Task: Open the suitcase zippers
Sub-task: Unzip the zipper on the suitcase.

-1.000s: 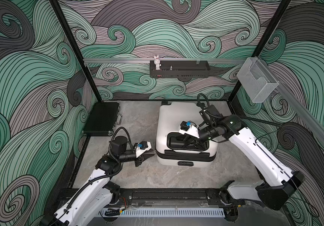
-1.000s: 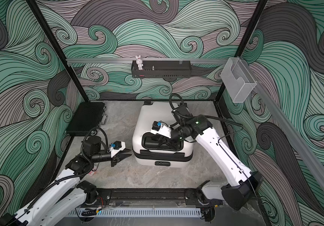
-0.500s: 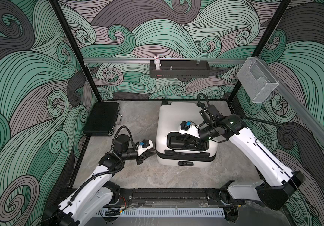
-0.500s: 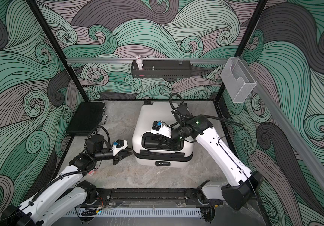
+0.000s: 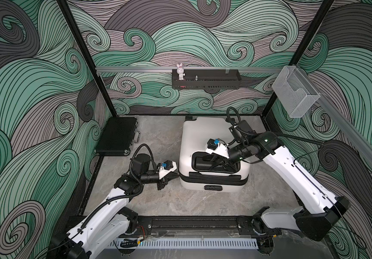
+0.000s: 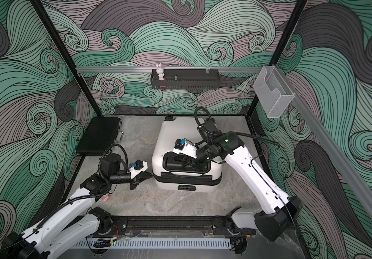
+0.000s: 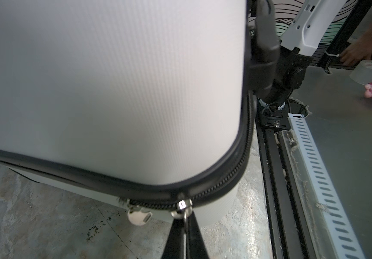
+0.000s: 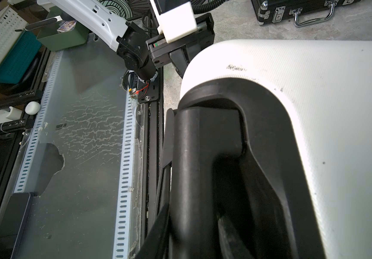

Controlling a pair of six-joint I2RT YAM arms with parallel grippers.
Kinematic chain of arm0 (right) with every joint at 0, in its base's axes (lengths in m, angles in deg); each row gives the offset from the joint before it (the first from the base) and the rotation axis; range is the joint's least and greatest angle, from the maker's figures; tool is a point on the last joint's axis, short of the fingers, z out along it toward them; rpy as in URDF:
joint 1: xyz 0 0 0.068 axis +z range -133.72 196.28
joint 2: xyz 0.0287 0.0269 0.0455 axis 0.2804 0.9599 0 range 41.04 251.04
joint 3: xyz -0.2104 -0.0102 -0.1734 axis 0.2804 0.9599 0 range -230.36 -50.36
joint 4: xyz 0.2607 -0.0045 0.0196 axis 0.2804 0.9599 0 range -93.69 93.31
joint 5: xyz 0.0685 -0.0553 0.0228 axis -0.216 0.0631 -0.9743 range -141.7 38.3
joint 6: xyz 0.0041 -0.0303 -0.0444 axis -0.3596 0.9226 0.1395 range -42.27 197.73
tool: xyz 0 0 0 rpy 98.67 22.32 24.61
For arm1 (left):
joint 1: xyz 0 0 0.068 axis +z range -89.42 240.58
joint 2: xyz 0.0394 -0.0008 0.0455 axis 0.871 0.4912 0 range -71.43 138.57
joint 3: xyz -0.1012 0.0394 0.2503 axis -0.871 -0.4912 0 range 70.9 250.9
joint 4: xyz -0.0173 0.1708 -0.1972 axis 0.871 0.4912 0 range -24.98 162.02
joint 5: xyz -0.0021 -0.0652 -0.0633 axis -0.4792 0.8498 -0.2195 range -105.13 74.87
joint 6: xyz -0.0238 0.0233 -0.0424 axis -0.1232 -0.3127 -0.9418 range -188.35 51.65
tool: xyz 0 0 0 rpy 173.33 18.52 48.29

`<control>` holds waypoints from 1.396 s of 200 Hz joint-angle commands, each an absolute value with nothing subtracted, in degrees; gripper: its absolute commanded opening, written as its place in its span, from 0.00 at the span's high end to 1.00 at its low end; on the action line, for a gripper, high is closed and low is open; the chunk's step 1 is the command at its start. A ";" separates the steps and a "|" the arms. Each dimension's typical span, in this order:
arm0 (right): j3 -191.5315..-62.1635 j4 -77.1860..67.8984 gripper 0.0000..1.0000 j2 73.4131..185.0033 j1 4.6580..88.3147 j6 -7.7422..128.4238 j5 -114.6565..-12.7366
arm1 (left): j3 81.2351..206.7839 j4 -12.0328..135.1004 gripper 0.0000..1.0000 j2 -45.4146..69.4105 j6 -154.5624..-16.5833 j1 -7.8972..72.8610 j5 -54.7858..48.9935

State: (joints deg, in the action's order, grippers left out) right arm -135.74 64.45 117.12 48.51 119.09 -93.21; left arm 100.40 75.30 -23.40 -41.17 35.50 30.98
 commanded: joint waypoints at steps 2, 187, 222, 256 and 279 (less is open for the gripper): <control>-138.88 54.42 1.00 114.27 48.15 116.96 -92.35 | 103.45 80.36 1.00 -25.46 -42.69 34.14 34.63; -134.47 36.57 1.00 115.08 62.03 93.79 -63.40 | 106.16 79.86 1.00 -31.61 -64.99 26.27 23.02; -134.38 32.31 1.00 117.45 65.66 87.99 -58.13 | 104.30 77.07 1.00 -32.07 -68.13 24.17 21.22; -133.55 27.66 1.00 119.11 67.85 81.24 -53.78 | 102.54 73.87 1.00 -32.31 -71.15 21.13 19.22; -133.45 26.01 1.00 120.61 68.45 76.78 -50.10 | 101.60 72.00 1.00 -32.75 -73.29 18.58 17.27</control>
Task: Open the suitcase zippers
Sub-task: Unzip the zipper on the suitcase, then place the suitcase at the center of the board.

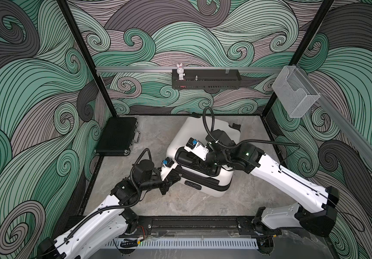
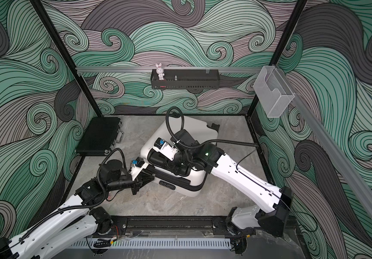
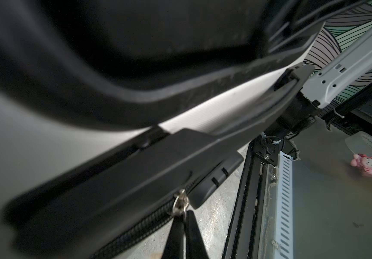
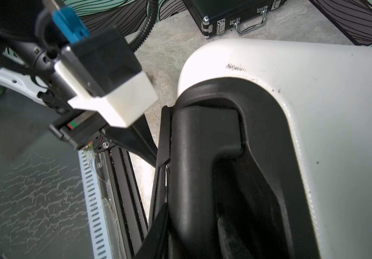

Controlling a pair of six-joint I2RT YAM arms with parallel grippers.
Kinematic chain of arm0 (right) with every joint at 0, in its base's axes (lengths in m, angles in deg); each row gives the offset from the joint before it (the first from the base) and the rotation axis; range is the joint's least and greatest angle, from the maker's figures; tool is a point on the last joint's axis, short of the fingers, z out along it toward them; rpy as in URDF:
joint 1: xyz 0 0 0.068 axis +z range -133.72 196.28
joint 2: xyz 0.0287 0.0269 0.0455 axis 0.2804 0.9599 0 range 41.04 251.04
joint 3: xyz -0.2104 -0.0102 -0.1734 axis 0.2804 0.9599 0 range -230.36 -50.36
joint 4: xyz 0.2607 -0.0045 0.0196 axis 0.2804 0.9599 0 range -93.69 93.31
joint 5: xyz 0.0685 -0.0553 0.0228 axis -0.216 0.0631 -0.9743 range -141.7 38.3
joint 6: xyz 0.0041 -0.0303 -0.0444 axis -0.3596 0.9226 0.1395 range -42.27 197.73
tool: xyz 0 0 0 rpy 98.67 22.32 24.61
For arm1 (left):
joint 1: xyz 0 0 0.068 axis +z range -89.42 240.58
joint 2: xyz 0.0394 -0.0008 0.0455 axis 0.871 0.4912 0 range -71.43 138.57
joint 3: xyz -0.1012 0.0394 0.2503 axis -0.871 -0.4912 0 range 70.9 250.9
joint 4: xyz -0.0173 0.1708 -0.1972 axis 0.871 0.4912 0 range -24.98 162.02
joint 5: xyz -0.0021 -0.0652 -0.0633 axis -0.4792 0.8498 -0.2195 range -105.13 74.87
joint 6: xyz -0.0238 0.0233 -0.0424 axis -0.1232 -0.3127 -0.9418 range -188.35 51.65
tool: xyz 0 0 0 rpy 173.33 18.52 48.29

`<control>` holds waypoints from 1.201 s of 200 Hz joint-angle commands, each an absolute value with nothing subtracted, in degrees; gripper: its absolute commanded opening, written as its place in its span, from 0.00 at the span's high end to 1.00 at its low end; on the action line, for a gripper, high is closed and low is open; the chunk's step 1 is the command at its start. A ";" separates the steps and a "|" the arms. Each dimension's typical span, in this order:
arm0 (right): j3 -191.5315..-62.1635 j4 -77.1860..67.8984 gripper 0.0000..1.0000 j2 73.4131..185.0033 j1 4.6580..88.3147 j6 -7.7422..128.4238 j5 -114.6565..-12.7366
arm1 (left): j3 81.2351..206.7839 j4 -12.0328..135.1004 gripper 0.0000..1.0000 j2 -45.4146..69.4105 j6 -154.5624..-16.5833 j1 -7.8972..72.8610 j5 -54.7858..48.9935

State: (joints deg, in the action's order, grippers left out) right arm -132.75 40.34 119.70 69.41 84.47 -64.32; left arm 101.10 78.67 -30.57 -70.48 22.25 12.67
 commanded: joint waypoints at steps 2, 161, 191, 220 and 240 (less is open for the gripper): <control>-133.49 25.90 1.00 120.77 68.48 76.41 -49.87 | 101.52 71.82 1.00 -32.82 -73.54 18.35 17.12; -127.22 20.39 1.00 121.48 69.64 80.94 -55.18 | 101.66 74.68 0.89 -33.45 -77.74 -1.03 -2.89; -122.87 25.17 1.00 115.37 67.26 93.50 -67.01 | 101.55 80.84 0.68 -41.79 -74.68 -1.03 -11.88; -120.63 31.49 1.00 110.97 65.36 107.32 -79.24 | 103.42 88.38 0.54 -49.19 -71.91 -1.01 -17.57; -119.79 33.71 1.00 110.49 64.33 113.84 -84.60 | 106.29 93.92 0.50 -50.84 -68.68 -1.02 -18.27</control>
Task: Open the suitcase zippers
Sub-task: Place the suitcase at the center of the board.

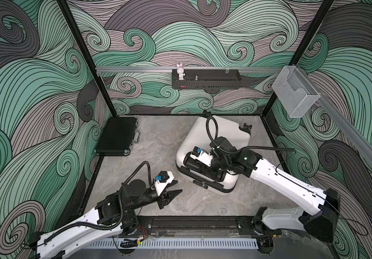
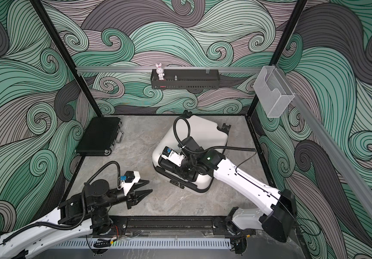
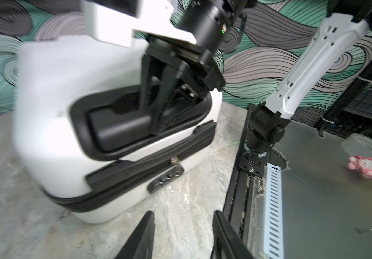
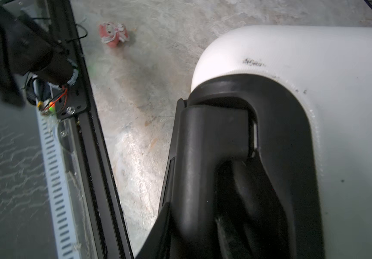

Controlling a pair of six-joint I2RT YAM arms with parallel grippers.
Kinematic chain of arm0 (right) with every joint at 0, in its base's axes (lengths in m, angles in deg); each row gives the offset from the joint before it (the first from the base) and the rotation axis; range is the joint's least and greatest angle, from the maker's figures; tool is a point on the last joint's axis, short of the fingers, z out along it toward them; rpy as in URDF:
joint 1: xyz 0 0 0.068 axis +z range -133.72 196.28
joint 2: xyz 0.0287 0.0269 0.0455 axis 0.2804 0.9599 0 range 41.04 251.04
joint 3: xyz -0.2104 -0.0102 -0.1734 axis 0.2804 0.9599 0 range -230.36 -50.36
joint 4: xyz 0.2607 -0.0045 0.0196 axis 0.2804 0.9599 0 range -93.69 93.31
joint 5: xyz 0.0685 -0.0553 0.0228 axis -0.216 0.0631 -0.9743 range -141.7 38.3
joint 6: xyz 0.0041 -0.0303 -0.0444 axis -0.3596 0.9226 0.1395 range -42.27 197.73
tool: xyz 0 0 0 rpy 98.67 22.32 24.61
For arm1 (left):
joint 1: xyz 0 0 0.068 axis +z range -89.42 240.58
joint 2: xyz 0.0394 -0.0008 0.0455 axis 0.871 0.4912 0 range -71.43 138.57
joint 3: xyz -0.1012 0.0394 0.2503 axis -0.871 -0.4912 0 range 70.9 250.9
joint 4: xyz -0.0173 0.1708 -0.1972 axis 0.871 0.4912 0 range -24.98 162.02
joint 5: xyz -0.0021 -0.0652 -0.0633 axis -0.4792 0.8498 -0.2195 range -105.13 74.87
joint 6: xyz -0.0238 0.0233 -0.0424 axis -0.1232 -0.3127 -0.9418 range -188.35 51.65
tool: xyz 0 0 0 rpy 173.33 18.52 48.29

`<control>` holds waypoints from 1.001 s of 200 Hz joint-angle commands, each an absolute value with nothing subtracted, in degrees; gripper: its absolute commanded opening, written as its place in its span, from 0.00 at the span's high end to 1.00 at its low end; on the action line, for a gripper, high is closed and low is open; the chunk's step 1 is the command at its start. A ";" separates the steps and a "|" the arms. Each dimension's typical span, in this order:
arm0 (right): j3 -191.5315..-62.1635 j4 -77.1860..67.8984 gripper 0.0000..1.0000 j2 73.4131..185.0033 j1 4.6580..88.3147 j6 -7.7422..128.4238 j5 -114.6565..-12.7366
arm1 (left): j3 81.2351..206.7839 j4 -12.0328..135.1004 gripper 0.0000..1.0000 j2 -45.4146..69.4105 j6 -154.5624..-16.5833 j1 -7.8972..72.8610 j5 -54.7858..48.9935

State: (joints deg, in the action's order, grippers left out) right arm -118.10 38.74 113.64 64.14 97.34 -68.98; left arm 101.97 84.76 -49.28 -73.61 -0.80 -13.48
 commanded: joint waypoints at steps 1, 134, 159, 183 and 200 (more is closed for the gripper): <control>-119.79 33.77 1.00 110.48 64.30 114.11 -84.80 | 106.44 94.14 0.49 -50.85 -68.56 -0.98 -18.28; -117.39 26.66 0.41 110.62 64.15 113.81 -85.20 | 124.31 108.32 0.43 -29.84 -59.82 -1.01 -16.27; -111.84 23.34 0.38 101.96 63.66 107.11 -78.79 | 130.61 112.01 0.43 -23.04 -58.99 -1.00 -16.62; -105.44 22.12 0.37 92.24 63.57 98.29 -68.27 | 137.61 116.15 0.43 -15.26 -59.86 -1.00 -14.60; -101.20 23.92 0.37 85.50 63.57 93.74 -62.59 | 142.75 120.12 0.43 -9.20 -61.21 -1.03 -13.57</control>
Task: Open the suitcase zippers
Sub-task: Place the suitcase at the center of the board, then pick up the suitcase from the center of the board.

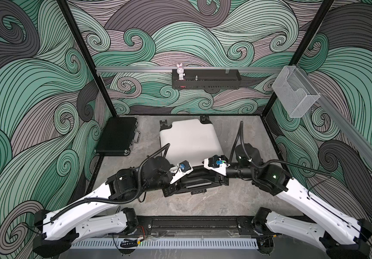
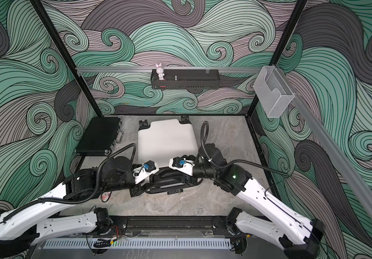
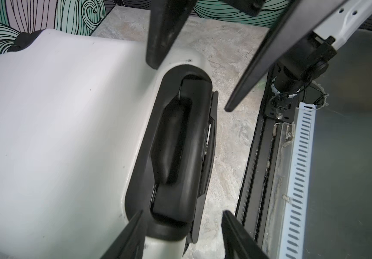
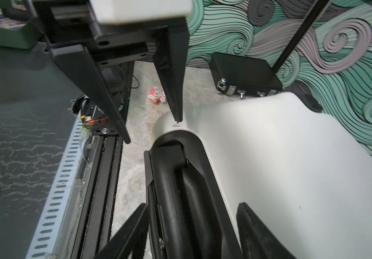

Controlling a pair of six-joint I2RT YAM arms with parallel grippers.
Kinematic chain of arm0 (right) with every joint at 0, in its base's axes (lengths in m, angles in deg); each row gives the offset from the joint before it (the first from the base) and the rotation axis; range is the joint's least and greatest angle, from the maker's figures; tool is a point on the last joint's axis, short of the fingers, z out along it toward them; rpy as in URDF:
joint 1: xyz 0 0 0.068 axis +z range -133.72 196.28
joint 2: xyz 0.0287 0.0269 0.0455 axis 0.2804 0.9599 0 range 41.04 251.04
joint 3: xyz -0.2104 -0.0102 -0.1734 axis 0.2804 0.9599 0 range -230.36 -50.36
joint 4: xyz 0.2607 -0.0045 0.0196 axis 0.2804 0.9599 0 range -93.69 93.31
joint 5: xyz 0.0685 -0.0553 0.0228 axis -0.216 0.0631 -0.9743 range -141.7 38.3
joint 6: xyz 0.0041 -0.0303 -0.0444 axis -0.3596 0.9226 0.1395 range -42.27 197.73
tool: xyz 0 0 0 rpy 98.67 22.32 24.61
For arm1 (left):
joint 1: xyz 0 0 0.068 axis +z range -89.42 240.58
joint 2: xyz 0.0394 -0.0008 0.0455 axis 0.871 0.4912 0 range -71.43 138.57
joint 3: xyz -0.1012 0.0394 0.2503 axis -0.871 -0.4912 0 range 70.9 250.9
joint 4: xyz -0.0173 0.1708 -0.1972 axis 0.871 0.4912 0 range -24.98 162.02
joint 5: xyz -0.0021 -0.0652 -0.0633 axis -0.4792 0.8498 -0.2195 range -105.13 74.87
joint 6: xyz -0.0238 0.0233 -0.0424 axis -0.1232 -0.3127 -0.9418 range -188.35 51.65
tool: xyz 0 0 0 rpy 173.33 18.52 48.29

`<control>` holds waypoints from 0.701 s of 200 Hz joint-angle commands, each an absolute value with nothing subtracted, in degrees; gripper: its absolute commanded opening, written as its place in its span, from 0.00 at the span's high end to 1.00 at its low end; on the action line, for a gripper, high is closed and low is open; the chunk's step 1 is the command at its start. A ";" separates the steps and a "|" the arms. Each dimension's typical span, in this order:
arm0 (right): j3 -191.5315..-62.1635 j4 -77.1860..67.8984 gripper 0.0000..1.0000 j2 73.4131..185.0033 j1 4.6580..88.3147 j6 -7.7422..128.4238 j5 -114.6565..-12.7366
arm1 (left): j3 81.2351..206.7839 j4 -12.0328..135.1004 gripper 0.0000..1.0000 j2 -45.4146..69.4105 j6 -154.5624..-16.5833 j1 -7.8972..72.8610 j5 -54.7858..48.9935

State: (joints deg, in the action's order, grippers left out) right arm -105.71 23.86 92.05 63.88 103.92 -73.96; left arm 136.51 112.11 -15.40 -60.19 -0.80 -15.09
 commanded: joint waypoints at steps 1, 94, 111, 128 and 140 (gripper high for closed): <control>-100.96 24.05 0.38 85.11 63.57 93.51 -62.20 | 143.04 120.34 0.43 -8.80 -61.31 -0.98 -13.56; -87.73 30.65 0.35 60.68 63.48 79.57 -51.70 | 155.59 128.87 0.42 9.69 -61.69 -1.21 -10.12; -86.98 30.96 0.35 59.53 63.48 79.49 -51.69 | 153.88 124.83 0.43 9.69 -60.35 -1.46 -8.07; -86.50 30.90 0.35 59.09 63.48 79.08 -51.70 | 153.52 122.57 0.44 11.64 -60.19 -1.57 -7.13; -86.39 30.85 0.35 59.06 63.47 79.04 -51.62 | 153.70 122.37 0.46 12.60 -60.18 -1.70 -7.30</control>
